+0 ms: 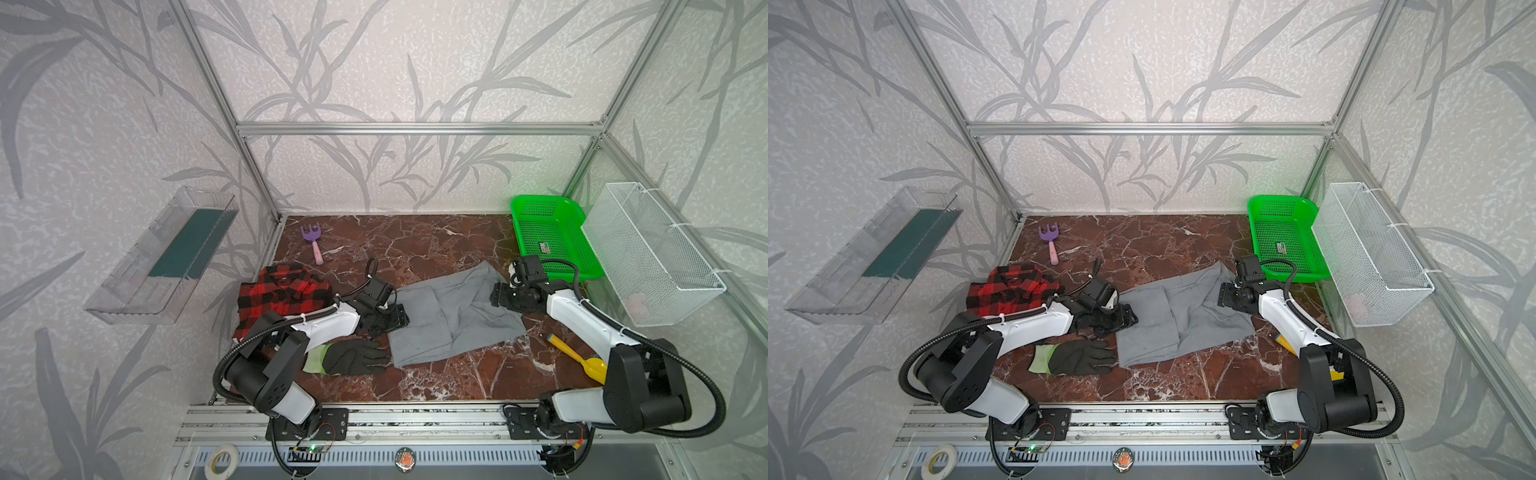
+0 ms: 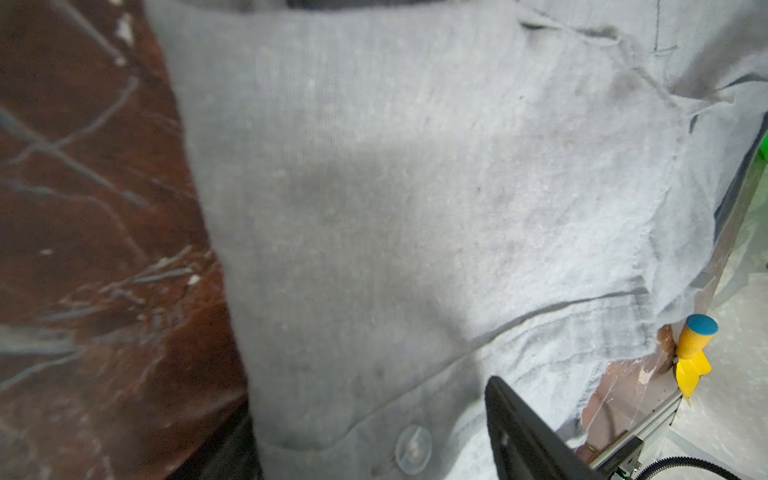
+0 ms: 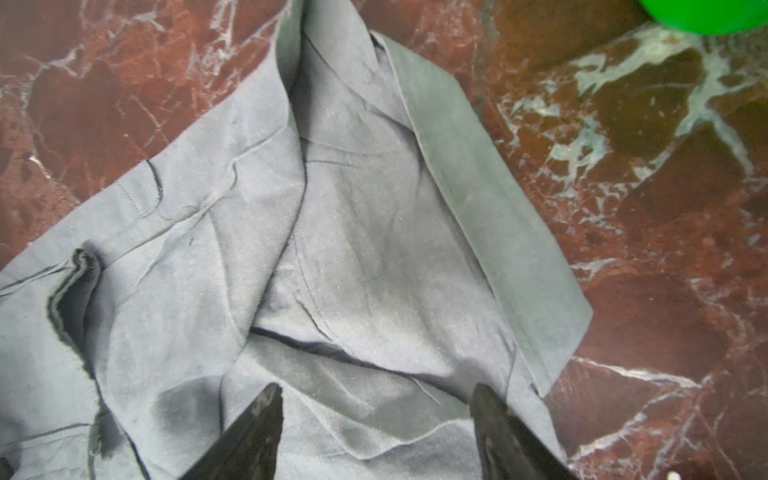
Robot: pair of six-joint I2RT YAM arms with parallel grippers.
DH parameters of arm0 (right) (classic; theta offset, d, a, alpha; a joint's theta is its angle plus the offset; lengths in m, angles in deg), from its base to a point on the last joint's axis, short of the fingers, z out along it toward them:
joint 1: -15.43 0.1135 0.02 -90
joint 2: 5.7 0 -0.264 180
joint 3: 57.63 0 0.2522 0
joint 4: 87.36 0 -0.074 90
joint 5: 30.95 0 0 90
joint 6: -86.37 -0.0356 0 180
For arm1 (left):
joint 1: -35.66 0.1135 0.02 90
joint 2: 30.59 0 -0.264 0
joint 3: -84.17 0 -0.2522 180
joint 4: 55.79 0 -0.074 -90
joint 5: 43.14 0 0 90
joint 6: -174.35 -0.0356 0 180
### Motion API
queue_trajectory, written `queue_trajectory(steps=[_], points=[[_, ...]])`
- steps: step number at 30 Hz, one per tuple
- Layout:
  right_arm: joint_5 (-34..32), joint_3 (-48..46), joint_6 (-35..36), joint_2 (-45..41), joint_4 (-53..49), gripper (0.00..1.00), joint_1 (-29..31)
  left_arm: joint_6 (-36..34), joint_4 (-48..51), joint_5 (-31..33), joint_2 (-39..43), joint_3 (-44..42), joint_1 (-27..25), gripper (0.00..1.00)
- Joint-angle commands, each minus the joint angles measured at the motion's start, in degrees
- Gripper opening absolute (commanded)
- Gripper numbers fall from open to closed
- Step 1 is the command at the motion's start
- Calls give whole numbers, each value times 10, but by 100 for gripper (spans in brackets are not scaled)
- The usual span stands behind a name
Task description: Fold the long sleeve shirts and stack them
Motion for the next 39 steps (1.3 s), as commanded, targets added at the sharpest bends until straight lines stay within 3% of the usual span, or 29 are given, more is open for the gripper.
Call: queue_trajectory(steps=[1,12,20,30,39], points=[[-14,-12,9,9,13,72,-8,23,7,2,-30,-32,-11,72],[-2,-14,2,40,26,72,-13,21,-1,14,-52,-22,-11,37],[-5,-15,-2,37,24,72,-20,-3,59,30,-44,11,5,0],[21,-45,-32,0,98,69,-34,-75,260,51,28,69,86,0],[61,-7,-50,82,125,66,-34,-152,412,103,0,170,115,0]])
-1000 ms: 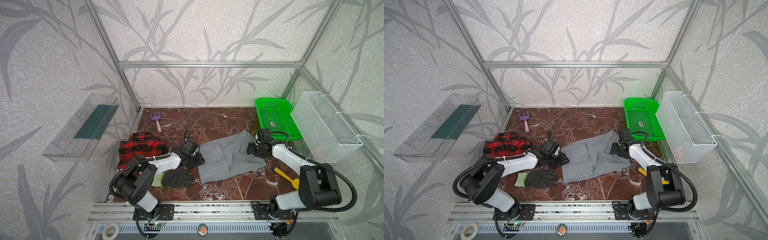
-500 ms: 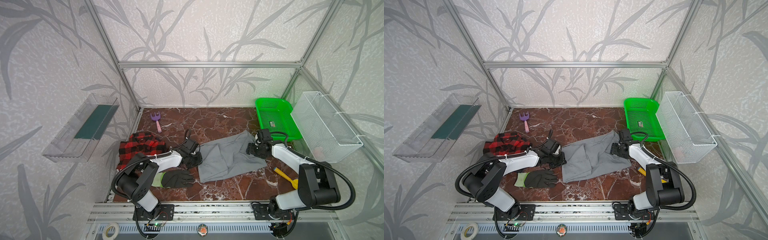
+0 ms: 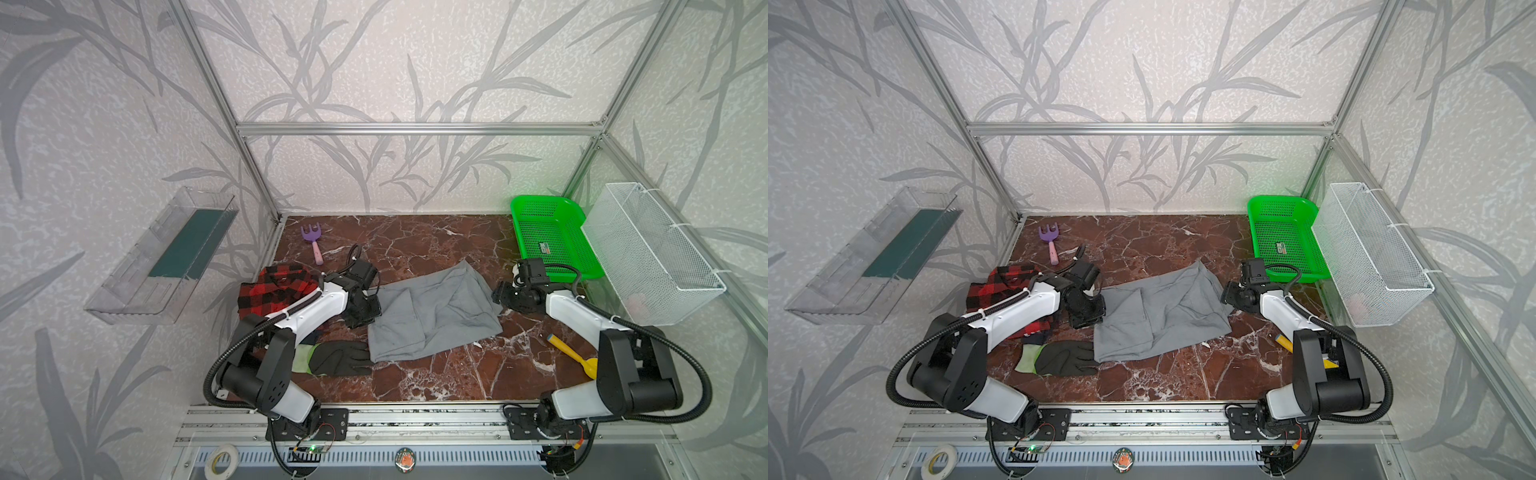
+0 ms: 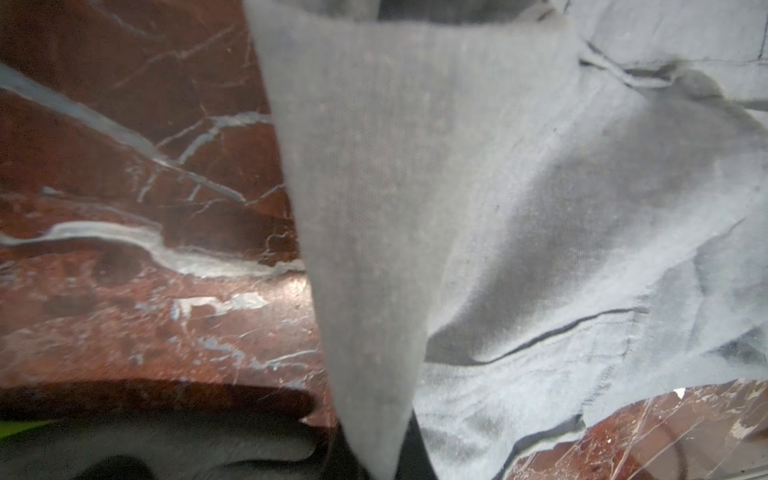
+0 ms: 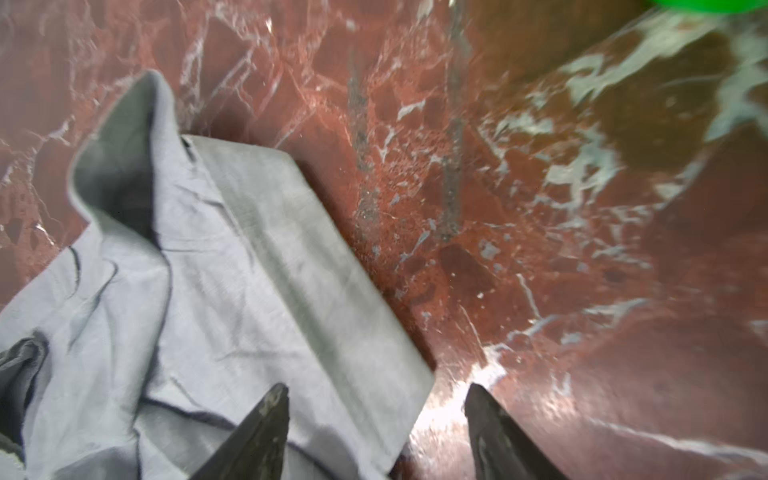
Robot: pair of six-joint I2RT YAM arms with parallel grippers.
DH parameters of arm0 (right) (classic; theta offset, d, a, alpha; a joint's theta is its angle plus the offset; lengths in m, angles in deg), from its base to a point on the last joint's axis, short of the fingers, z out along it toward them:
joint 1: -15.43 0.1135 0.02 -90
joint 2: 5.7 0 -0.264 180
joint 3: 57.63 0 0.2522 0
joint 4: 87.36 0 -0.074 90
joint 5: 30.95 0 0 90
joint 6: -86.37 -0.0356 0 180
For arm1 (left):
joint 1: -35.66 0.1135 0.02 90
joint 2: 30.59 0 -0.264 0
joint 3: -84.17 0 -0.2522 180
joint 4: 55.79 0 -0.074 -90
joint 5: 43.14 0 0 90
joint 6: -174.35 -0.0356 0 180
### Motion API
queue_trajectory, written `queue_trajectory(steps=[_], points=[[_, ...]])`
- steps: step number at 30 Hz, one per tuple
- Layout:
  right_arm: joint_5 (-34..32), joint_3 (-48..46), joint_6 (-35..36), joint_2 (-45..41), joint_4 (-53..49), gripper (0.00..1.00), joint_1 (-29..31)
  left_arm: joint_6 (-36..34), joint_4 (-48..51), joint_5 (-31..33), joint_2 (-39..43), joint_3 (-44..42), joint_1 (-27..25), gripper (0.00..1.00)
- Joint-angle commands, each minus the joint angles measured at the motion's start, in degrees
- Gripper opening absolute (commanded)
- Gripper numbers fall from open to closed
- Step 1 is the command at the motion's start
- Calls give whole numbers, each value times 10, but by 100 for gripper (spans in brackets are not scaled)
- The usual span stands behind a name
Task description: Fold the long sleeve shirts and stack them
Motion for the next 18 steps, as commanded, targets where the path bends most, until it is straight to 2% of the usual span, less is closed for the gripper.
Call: queue_trajectory(steps=[1,8,18], points=[[20,27,-11,37,20,65,0,-44,97,41,-15,38,8,0],[11,26,-19,62,35,64,33,-71,156,84,-30,112,10,0],[13,-30,-42,63,83,64,97,-110,235,178,-88,232,10,0]])
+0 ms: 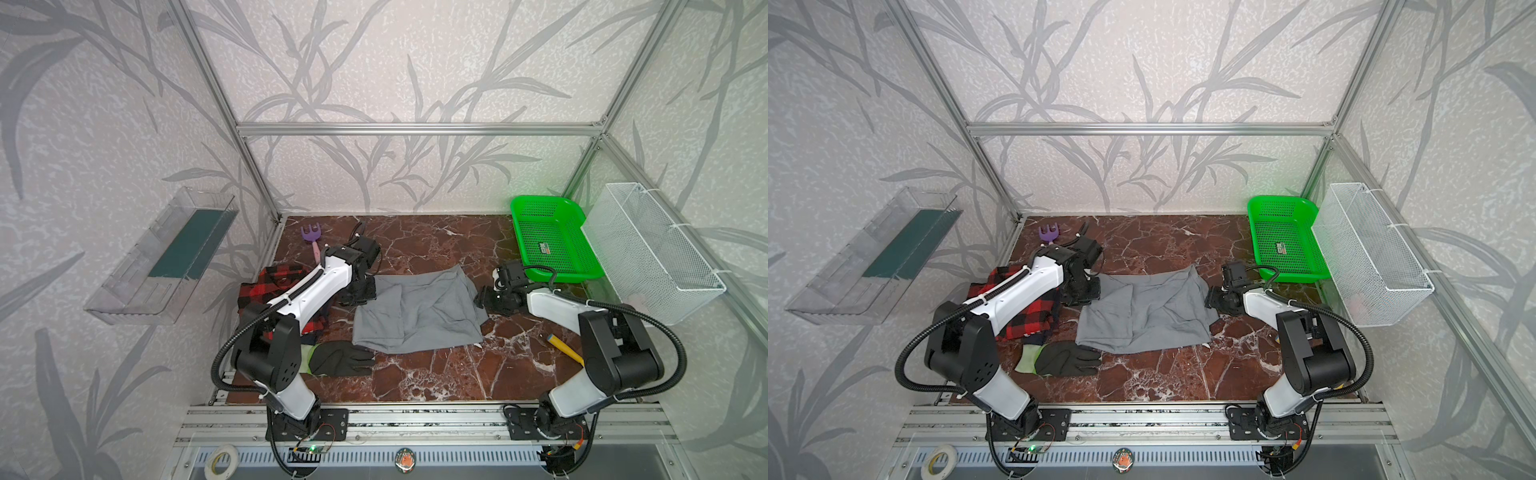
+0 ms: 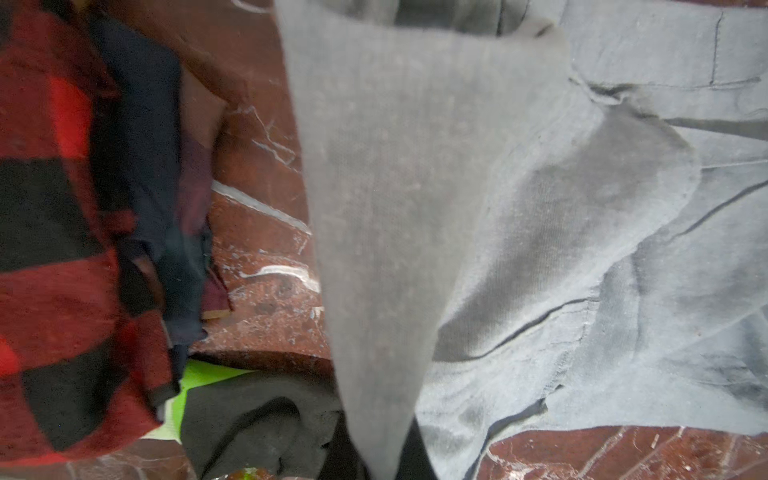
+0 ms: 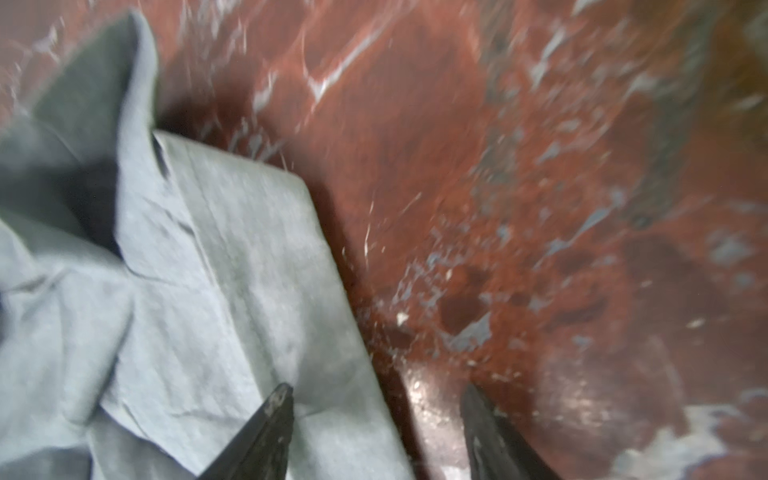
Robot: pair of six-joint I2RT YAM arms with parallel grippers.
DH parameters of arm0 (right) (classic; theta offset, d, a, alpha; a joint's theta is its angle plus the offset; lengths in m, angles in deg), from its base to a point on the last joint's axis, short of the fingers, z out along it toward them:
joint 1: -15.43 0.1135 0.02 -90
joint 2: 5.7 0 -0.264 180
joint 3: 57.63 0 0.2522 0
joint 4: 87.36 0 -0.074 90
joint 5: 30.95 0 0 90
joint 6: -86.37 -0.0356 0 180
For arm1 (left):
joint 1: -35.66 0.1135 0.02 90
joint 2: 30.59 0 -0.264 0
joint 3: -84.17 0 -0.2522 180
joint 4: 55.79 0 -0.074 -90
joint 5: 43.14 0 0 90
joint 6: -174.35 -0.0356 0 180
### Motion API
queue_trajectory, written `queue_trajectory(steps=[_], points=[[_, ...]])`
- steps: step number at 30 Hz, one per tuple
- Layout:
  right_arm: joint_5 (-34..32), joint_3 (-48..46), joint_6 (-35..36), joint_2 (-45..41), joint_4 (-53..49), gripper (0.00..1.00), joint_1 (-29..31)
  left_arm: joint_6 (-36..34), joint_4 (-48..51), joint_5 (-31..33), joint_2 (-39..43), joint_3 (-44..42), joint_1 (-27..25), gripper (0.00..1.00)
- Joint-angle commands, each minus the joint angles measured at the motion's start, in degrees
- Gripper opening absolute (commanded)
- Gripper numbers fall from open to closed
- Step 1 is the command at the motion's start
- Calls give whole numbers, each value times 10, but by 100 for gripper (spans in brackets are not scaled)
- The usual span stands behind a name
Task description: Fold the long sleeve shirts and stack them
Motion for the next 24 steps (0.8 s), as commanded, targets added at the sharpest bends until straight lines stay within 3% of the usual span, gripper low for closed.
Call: queue_trajectory(steps=[1,8,16,24], points=[[2,-27,-17,8,26,64,17,-24,62,60,-18,47,2,0],[21,-81,-58,10,93,64,66,-41,102,107,-56,128,-1,0],[18,-94,-83,-21,100,64,119,-45,160,173,-115,223,-14,0],[29,-101,-94,17,136,64,142,-21,221,227,-183,334,-59,0]])
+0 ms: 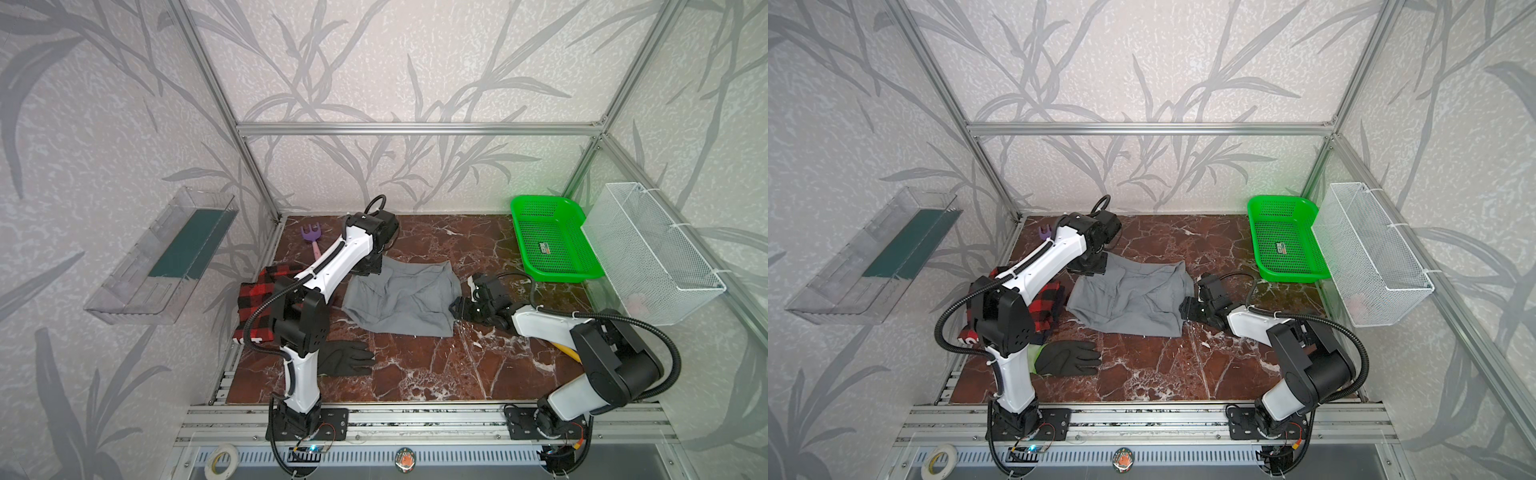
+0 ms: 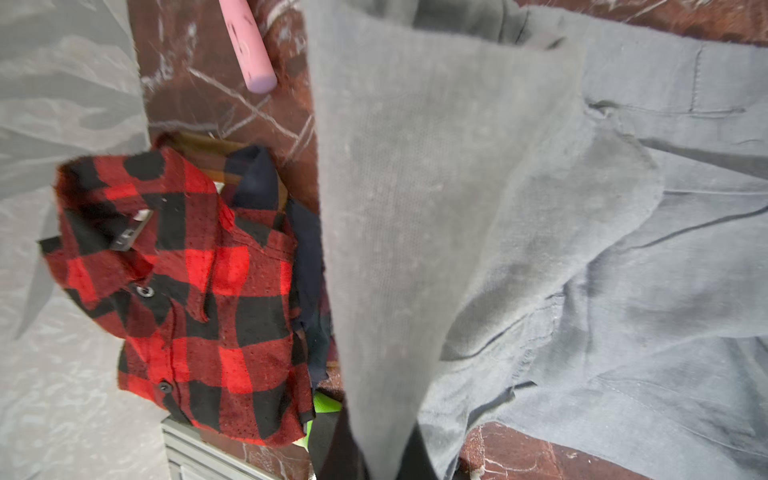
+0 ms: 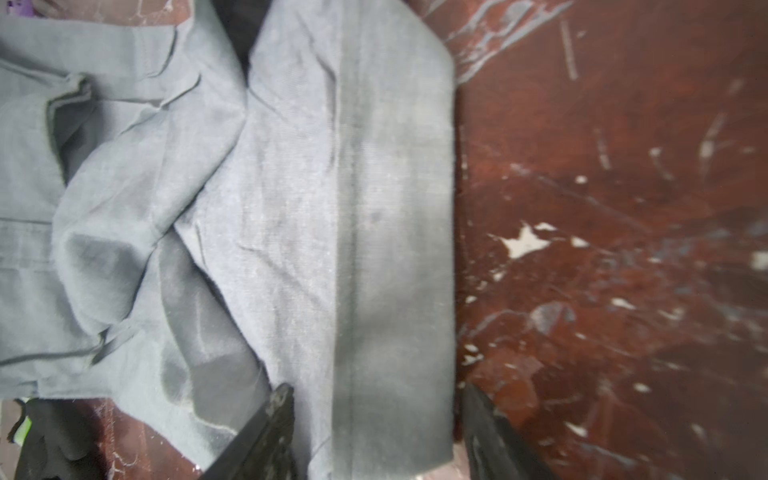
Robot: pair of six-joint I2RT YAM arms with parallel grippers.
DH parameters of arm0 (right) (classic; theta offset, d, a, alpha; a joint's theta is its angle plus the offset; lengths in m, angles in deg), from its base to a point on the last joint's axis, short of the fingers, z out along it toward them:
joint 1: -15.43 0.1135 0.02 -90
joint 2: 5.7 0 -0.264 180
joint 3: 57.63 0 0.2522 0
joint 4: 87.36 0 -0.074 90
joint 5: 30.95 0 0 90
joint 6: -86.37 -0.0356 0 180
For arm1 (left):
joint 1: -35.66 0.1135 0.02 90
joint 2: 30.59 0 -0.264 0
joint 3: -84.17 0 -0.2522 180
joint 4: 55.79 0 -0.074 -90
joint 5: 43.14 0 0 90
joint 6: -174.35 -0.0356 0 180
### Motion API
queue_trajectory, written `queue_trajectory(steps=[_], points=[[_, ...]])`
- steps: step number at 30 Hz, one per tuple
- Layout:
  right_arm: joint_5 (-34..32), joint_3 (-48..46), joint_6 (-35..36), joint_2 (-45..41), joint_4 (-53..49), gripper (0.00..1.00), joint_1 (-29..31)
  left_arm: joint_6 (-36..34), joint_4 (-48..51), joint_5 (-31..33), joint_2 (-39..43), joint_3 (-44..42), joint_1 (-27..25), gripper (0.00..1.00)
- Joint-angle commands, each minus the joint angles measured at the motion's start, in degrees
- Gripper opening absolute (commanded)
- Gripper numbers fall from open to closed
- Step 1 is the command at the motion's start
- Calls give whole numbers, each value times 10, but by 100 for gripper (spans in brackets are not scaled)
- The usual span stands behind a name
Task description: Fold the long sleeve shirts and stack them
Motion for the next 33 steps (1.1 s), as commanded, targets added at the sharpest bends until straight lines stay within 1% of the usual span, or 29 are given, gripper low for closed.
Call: queue_trajectory(steps=[1,5,12,16,18,24,33], points=[[16,-27,-19,35,-24,64,6,20,71,41,-27,56,-23,0],[17,-32,-17,34,-19,64,7,40,119,65,-68,129,-52,0],[20,-35,-13,31,-16,64,8,83,179,63,-113,230,-91,0],[26,-34,-15,41,-9,64,11,128,236,88,-158,304,-112,0],[28,-35,-18,44,-5,64,12,135,265,103,-187,351,-122,0],[27,-37,-19,45,-1,64,15,140,264,131,-215,365,-155,0],[28,-39,-19,39,3,64,18,127,265,95,-254,386,-180,0]])
